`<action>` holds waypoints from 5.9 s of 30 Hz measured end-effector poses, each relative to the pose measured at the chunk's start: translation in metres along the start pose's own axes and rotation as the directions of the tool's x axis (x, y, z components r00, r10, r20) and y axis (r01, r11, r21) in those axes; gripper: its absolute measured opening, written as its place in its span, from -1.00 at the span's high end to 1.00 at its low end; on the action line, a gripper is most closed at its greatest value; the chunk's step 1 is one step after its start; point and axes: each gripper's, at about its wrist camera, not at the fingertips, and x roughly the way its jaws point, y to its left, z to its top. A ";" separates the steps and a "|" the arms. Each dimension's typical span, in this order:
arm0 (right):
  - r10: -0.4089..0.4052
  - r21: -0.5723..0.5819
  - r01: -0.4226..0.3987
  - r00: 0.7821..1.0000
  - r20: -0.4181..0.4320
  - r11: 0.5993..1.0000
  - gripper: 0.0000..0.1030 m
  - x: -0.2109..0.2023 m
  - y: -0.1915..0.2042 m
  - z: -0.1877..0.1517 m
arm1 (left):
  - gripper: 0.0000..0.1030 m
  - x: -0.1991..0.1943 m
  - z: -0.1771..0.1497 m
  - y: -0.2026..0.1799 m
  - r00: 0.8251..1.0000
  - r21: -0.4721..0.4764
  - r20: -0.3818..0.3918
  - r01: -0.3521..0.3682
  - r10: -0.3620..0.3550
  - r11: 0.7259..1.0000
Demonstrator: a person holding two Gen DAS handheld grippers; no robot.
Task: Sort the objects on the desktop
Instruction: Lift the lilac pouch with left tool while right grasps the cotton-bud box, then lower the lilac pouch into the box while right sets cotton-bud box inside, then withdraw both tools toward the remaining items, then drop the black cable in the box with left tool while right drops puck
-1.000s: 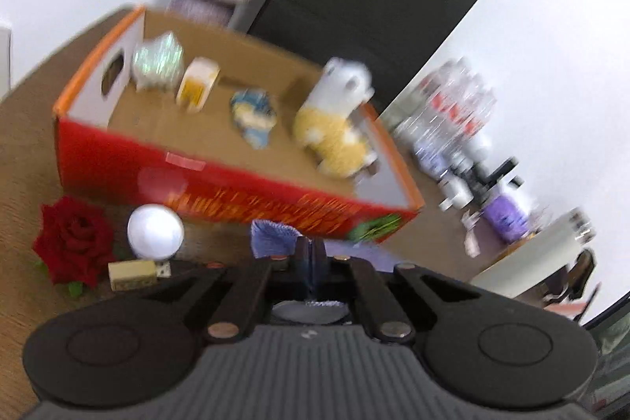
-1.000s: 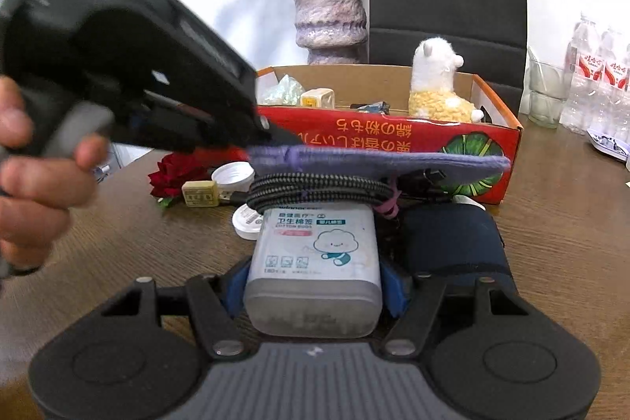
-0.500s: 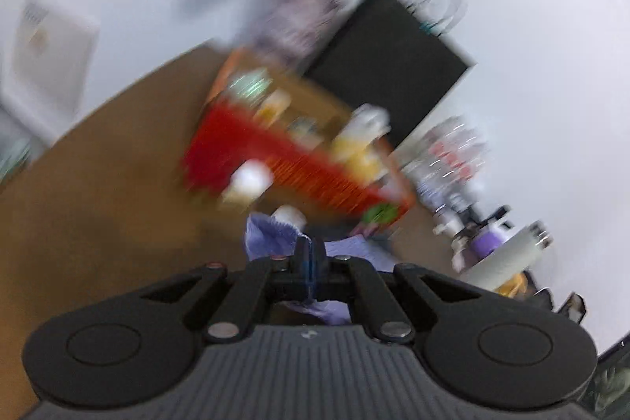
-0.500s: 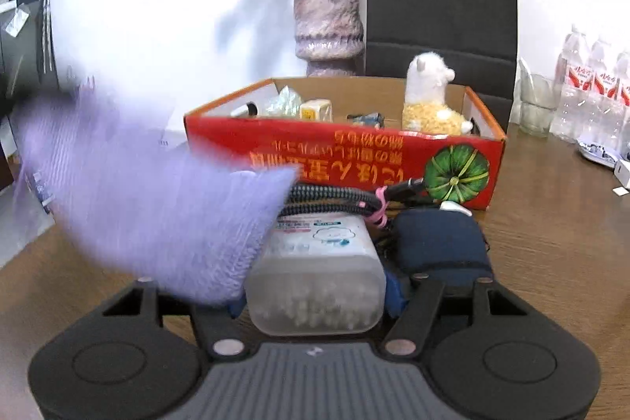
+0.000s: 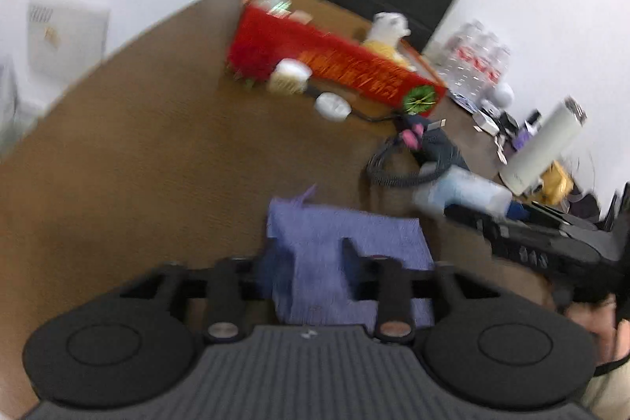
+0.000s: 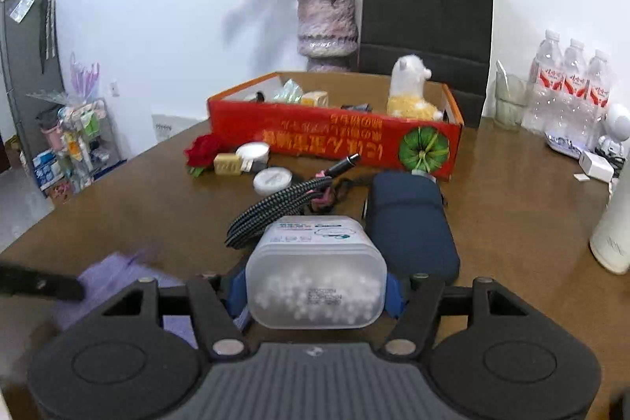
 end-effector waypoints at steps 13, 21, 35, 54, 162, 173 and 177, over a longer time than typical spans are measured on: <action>-0.015 -0.037 0.014 0.999 -0.035 0.999 -0.33 -0.028 -0.005 -0.018 | -0.74 0.061 0.006 -0.033 0.999 0.342 -0.019 0.030 -0.025 0.939; -0.020 -0.031 0.017 0.997 -0.071 0.999 -0.26 0.002 0.000 -0.014 | 0.34 0.035 -0.026 -0.046 0.997 0.402 0.034 -0.072 0.064 0.913; 0.005 0.071 -0.020 0.980 0.198 0.997 -0.25 -0.038 -0.044 0.072 | 0.85 -0.027 0.125 -0.040 0.944 0.318 0.237 0.147 -0.228 0.937; -0.128 0.085 0.162 0.942 -0.309 0.983 -0.25 0.282 -0.084 0.211 | 0.77 0.272 0.286 -0.008 0.976 0.605 -0.142 -0.047 0.166 0.795; -0.042 0.102 0.035 0.997 0.065 0.994 0.26 0.032 0.017 0.063 | 0.81 -0.021 0.046 -0.026 0.951 0.140 0.307 -0.080 0.034 0.987; -0.038 0.093 0.022 0.984 0.175 0.995 0.26 0.009 -0.028 0.107 | 0.81 -0.008 0.154 -0.067 0.926 0.279 0.347 0.053 -0.152 0.959; -0.005 0.063 -0.010 0.974 0.227 0.998 0.26 0.027 -0.039 0.161 | 0.81 0.030 0.217 -0.061 0.948 0.258 0.274 0.087 -0.160 0.962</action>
